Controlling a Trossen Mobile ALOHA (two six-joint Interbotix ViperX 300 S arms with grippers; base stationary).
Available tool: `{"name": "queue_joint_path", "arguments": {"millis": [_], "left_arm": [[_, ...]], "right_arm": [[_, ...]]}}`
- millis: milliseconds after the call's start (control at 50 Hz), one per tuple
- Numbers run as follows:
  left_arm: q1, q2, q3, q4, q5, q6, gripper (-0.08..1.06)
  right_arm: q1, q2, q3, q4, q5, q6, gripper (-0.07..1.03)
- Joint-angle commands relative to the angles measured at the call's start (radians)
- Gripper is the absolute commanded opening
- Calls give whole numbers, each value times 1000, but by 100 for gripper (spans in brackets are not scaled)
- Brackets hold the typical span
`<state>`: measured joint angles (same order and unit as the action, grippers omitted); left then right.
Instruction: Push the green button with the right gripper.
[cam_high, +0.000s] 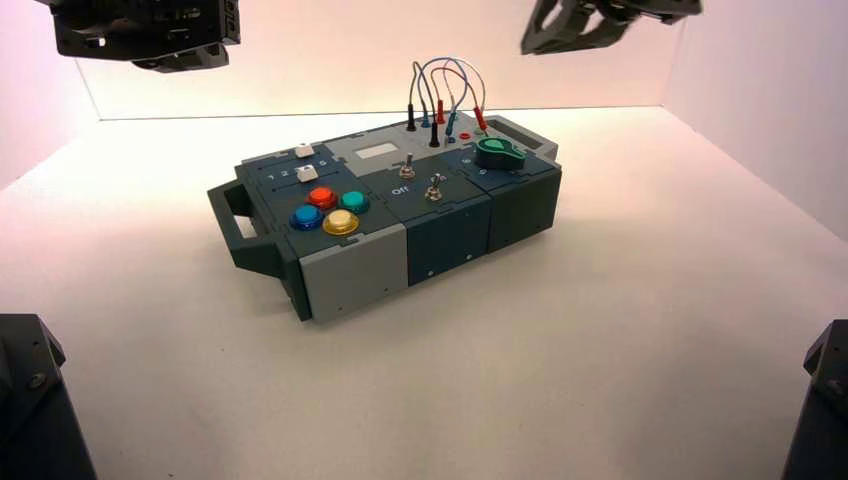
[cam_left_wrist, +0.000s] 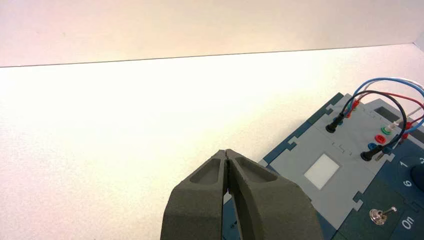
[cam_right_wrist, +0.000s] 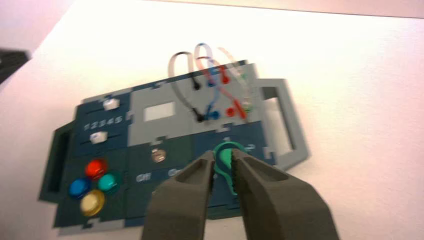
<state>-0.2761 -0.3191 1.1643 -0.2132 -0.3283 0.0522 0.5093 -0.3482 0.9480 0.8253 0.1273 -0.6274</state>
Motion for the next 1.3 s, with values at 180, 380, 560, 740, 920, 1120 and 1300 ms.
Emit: {"name": "queue_joint_path", "arguments": {"millis": [180, 380, 560, 740, 920, 1120, 1300], "left_arm": [[2, -3, -25, 0, -5, 0, -3], [2, -3, -25, 0, -5, 2, -3], [2, -3, -25, 2, -5, 3, -3], [2, -3, -25, 0, -5, 3, -3], [2, -3, -26, 0, -3, 5, -3], [2, -3, -26, 0, -5, 5, -3], [2, -3, -26, 0, -5, 6, -3]], "right_arm": [[95, 41, -71, -8, 35, -5, 3], [107, 84, -97, -12, 74, -6, -2], [132, 115, -124, -28, 117, -11, -2], [176, 163, -167, -51, 170, -12, -2], [201, 218, -204, -55, 221, -18, -2], [258, 276, -247, -67, 236, -28, -2], [262, 290, -255, -67, 249, -29, -2]]}}
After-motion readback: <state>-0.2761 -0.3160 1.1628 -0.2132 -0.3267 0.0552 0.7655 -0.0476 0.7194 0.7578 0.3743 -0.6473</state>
